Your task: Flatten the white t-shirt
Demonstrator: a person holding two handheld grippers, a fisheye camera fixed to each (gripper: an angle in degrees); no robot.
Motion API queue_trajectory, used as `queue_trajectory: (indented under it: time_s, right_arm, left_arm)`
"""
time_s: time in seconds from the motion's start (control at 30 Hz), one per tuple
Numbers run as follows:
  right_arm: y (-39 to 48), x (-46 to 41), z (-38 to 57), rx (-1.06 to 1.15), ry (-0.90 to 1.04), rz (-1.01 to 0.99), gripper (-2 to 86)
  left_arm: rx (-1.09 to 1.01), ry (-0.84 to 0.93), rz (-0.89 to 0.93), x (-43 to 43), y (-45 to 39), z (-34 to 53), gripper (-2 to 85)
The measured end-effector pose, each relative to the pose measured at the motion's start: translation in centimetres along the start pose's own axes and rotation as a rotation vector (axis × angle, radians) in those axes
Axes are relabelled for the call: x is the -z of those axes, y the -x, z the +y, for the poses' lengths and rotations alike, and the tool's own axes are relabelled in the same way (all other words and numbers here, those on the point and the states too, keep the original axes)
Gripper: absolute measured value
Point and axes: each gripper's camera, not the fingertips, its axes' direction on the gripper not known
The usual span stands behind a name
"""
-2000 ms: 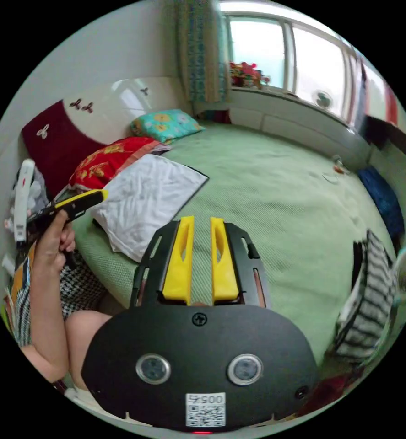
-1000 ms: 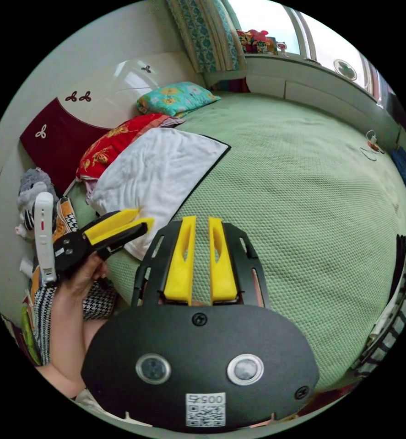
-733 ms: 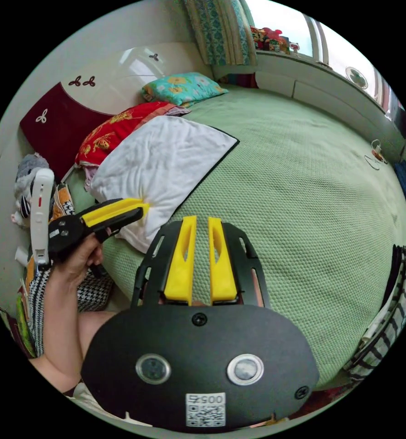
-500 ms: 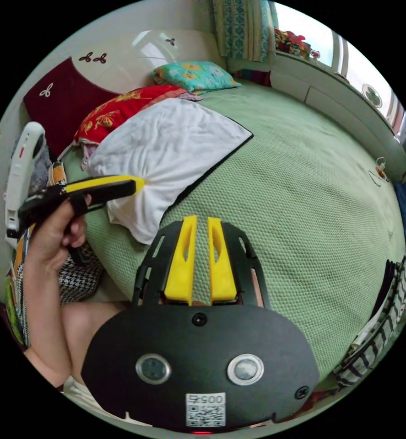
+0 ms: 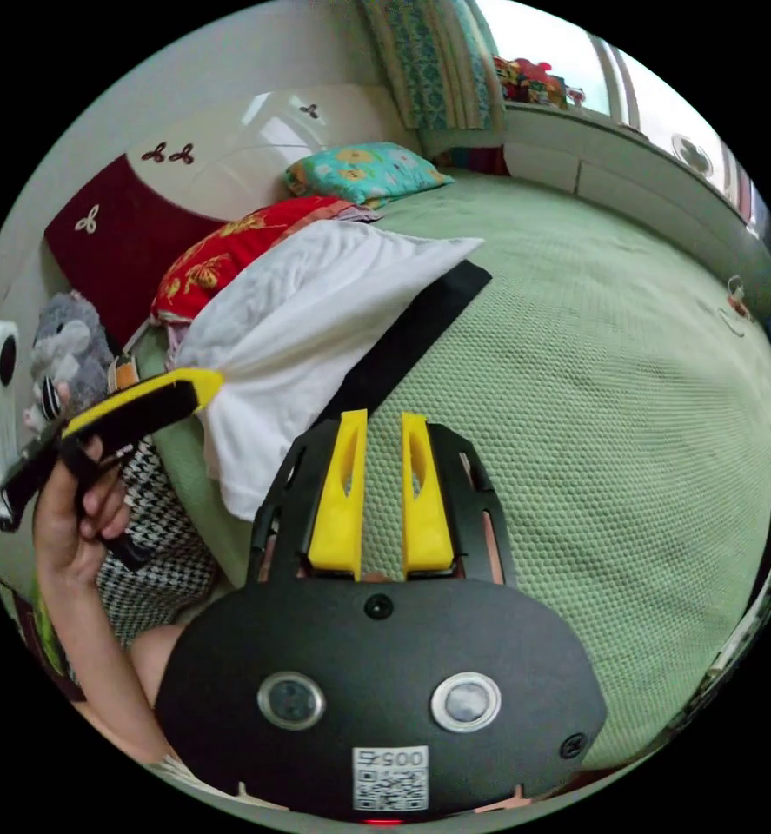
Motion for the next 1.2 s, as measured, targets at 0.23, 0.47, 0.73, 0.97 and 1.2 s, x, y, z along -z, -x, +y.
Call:
queue_trajectory:
  time_s: [0.23, 0.47, 0.73, 0.97, 1.2]
  right_arm:
    - [-6.8, -2.4, 0.4, -0.215, 0.012, -0.196, 6.1]
    - [-12.1, -3.7, 1.2, -0.413, -0.035, -0.504, 7.2]
    - [-13.6, -4.4, 2.1, -0.406, -0.042, -0.514, 7.2]
    - [-14.2, -4.5, 2.9, -0.377, -0.012, -0.451, 2.0]
    - [-14.7, -0.3, 3.6, -0.320, -0.099, -0.348, -1.4]
  left_arm:
    - [-0.010, 0.037, -0.026, -1.8, -0.8, 0.0, 0.6]
    - [0.022, -0.010, -0.028, -1.6, -0.5, 0.4, 0.6]
    - [0.016, 0.017, 0.000, -3.5, -0.5, 0.5, 0.7]
    - [0.027, 0.031, 0.030, -5.0, -0.5, 0.8, 0.6]
    - [0.024, 0.012, 0.045, -6.5, -1.9, 1.3, 0.4]
